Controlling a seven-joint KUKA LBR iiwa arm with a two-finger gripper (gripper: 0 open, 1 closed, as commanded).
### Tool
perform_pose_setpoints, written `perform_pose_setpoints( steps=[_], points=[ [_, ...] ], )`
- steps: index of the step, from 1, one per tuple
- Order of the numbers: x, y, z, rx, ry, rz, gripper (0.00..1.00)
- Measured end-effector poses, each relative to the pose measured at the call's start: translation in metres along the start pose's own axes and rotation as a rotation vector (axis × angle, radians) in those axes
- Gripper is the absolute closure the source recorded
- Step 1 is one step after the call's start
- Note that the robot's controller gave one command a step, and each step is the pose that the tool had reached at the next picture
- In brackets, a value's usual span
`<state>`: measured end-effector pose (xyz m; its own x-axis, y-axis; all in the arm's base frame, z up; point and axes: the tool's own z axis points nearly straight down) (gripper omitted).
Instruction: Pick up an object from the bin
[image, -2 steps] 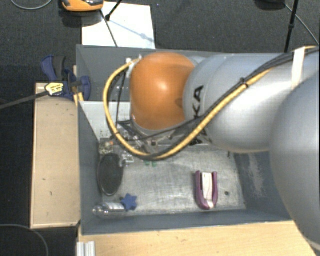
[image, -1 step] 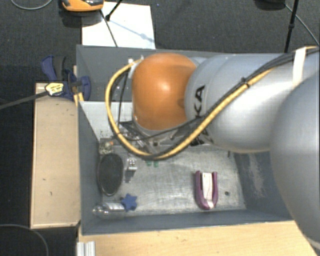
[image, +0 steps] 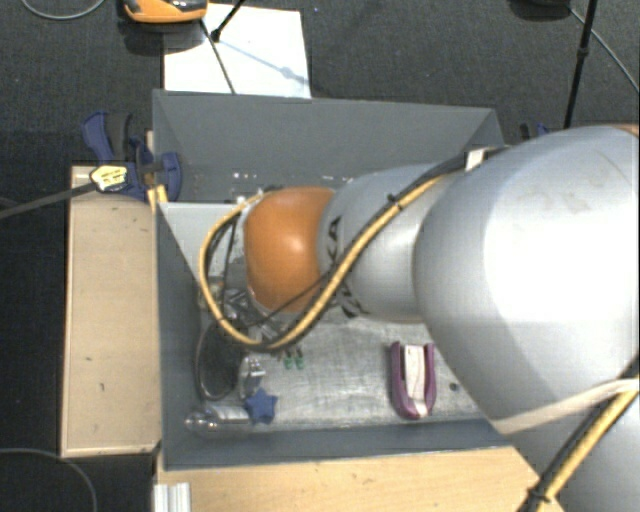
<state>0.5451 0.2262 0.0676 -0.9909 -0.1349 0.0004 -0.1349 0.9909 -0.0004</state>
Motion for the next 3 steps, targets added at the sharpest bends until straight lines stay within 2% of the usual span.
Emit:
perform_pose_setpoints(
  steps=[1, 2, 3],
  points=[
    [-0.0009, -0.0006, -0.0030, 0.001, -0.002, 0.004, 1.00],
    [-0.0013, -0.0005, -0.0033, 0.001, -0.003, 0.005, 0.00],
    [-0.0006, -0.0005, -0.0030, 0.000, -0.002, 0.006, 1.00]
  ],
)
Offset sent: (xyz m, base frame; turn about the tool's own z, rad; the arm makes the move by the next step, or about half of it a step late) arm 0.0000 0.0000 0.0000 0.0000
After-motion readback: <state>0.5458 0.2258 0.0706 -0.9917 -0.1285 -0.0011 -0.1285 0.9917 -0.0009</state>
